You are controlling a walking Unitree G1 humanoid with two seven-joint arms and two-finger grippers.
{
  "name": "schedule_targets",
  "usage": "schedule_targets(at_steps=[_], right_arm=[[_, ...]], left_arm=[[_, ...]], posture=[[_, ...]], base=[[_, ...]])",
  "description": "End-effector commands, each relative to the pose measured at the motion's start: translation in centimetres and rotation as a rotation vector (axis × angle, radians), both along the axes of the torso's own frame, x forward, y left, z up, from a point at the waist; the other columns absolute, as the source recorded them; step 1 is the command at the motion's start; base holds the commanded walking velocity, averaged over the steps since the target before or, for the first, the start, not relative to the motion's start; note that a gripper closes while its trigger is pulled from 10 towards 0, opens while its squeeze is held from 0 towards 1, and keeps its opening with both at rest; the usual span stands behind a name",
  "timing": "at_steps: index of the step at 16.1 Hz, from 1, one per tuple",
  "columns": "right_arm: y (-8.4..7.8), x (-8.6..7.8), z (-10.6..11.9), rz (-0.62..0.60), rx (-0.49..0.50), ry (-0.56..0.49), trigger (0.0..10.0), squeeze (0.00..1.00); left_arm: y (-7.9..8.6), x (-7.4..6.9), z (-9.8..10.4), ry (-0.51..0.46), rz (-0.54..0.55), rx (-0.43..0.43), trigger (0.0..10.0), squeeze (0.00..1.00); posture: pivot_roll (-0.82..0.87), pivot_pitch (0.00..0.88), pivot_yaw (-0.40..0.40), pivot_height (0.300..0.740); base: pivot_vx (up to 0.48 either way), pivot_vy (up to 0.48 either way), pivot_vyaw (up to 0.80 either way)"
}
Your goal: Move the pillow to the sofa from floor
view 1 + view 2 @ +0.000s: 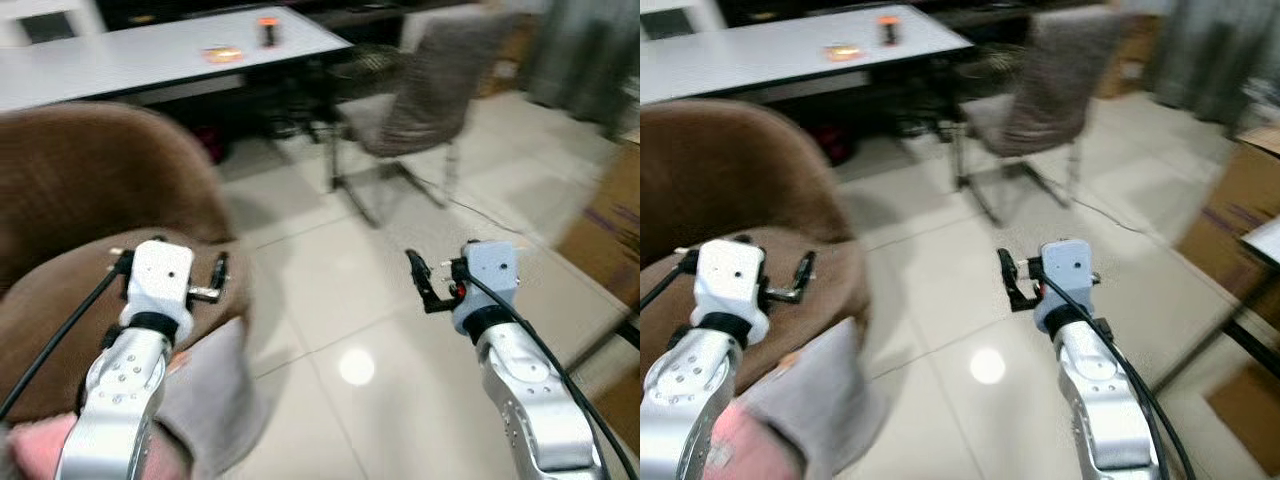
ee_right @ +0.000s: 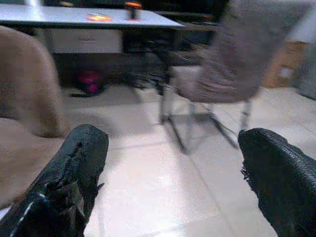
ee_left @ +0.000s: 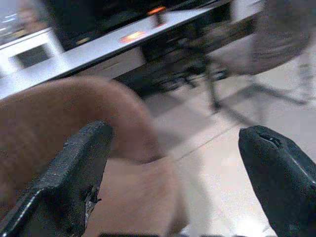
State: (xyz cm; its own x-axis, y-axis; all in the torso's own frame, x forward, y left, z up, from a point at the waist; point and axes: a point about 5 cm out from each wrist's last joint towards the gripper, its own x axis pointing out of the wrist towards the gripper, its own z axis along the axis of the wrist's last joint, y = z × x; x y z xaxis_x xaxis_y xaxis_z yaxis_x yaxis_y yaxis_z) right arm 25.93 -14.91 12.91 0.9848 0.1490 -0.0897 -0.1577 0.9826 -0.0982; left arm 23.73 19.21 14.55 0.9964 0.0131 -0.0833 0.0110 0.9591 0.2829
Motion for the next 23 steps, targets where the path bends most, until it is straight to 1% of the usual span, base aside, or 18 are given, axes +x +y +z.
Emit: schedule_targets(at_steps=[1, 2, 3, 5, 6, 7, 9, 10, 13, 15, 16, 18, 19, 20, 21, 22, 23], right_arm=[[0.5, 0.3, 0.4, 0.024, -0.008, -0.027, 10.0, 0.0], [0.5, 0.4, 0.5, 0.024, -0.019, -0.037, 10.0, 0.0], [0.6, 0.5, 0.6, 0.017, -0.01, -0.032, 10.0, 0.0], [1.4, 0.2, 0.5, 0.077, 0.052, -0.003, 10.0, 0.0], [1.5, 0.2, 0.3, 0.07, 0.051, 0.005, 10.0, 0.0], [1.3, 0.3, 0.0, 0.029, 0.082, 0.027, 10.0, 0.0], [1.2, 0.3, -0.2, 0.01, 0.117, 0.036, 10.0, 0.0], [0.9, 0.3, -0.4, -0.007, 0.154, 0.059, 10.0, 0.0], [-0.2, 0.5, -0.7, -0.109, 0.191, 0.061, 10.0, 0.0], [-0.5, 0.5, -0.6, -0.133, 0.153, 0.045, 10.0, 0.0], [-0.5, 0.5, -0.7, -0.133, 0.159, 0.049, 10.0, 0.0], [-0.3, 0.6, -0.6, -0.109, 0.15, 0.046, 10.0, 0.0], [0.1, 0.6, -0.6, -0.072, 0.129, 0.047, 10.0, 0.0], [0.2, 0.6, -0.6, -0.067, 0.118, 0.049, 10.0, 0.0], [0.2, 0.6, -0.6, -0.075, 0.123, 0.051, 10.0, 0.0], [0.1, 0.8, -0.7, -0.091, 0.148, 0.055, 10.0, 0.0], [-0.4, 0.9, -0.8, -0.147, 0.126, 0.057, 10.0, 0.0]], left_arm=[[0.4, 0.0, 0.2, -0.007, 0.021, 0.0, 10.0, 0.0], [0.5, 0.1, 0.2, -0.001, 0.017, -0.018, 10.0, 0.0], [0.5, 0.1, 0.2, 0.001, 0.01, -0.047, 10.0, 0.0], [0.5, 0.1, 0.2, -0.007, -0.006, -0.061, 10.0, 0.0], [0.4, 0.1, 0.1, -0.003, -0.012, -0.065, 10.0, 0.0], [0.4, 0.1, 0.1, 0.004, -0.017, -0.072, 10.0, 0.0], [0.5, 0.1, 0.0, 0.01, -0.018, -0.076, 10.0, 0.0], [0.6, 0.1, -0.1, 0.019, -0.023, -0.072, 10.0, 0.0], [0.9, 0.2, -0.1, 0.026, -0.033, -0.062, 10.0, 0.0], [1.1, 0.3, -0.1, 0.023, -0.032, -0.065, 10.0, 0.0], [1.1, 0.4, 0.0, 0.022, -0.036, -0.067, 10.0, 0.0], [1.0, 0.5, 0.0, 0.02, -0.039, -0.067, 10.0, 0.0], [0.9, 0.6, 0.0, 0.019, -0.043, -0.068, 10.0, 0.0], [0.8, 0.6, 0.0, 0.019, -0.044, -0.069, 10.0, 0.0], [0.8, 0.6, 0.0, 0.019, -0.045, -0.069, 10.0, 0.0], [0.9, 0.6, 0.0, 0.02, -0.042, -0.071, 10.0, 0.0], [0.9, 0.6, 0.0, 0.021, -0.04, -0.073, 10.0, 0.0]], posture=[[-0.14, 0.0, 0.047, 0.74], [-0.14, 0.0, 0.046, 0.74], [-0.14, 0.0, 0.046, 0.74], [-0.14, 0.0, 0.048, 0.74], [-0.13, 0.0, 0.047, 0.74], [-0.13, 0.0, 0.047, 0.74], [-0.13, 0.0, 0.049, 0.74], [-0.13, 0.0, 0.053, 0.74], [-0.14, 0.0, 0.063, 0.74], [-0.14, 0.0, 0.065, 0.74], [-0.14, 0.0, 0.066, 0.74], [-0.14, 0.0, 0.067, 0.74], [-0.14, 0.0, 0.066, 0.74], [-0.14, 0.0, 0.066, 0.74], [-0.13, 0.0, 0.064, 0.74], [-0.13, 0.0, 0.062, 0.74], [-0.13, 0.0, 0.062, 0.74]], base=[[0.0, 0.0, 0.8], [0.0, 0.0, 0.8], [0.0, 0.0, 0.8], [0.0, 0.0, 0.8], [0.24, 0.0, 0.0], [0.281, 0.0, 0.0], [0.315, 0.0, 0.0], [0.326, 0.0, 0.0], [0.328, 0.0, 0.0], [0.324, 0.0, 0.0], [0.326, 0.0, 0.0], [0.326, 0.0, 0.0], [0.326, 0.0, 0.8], [0.326, 0.0, 0.8], [0.326, 0.0, 0.8], [0.326, 0.0, 0.8], [0.326, 0.0, 0.0]])
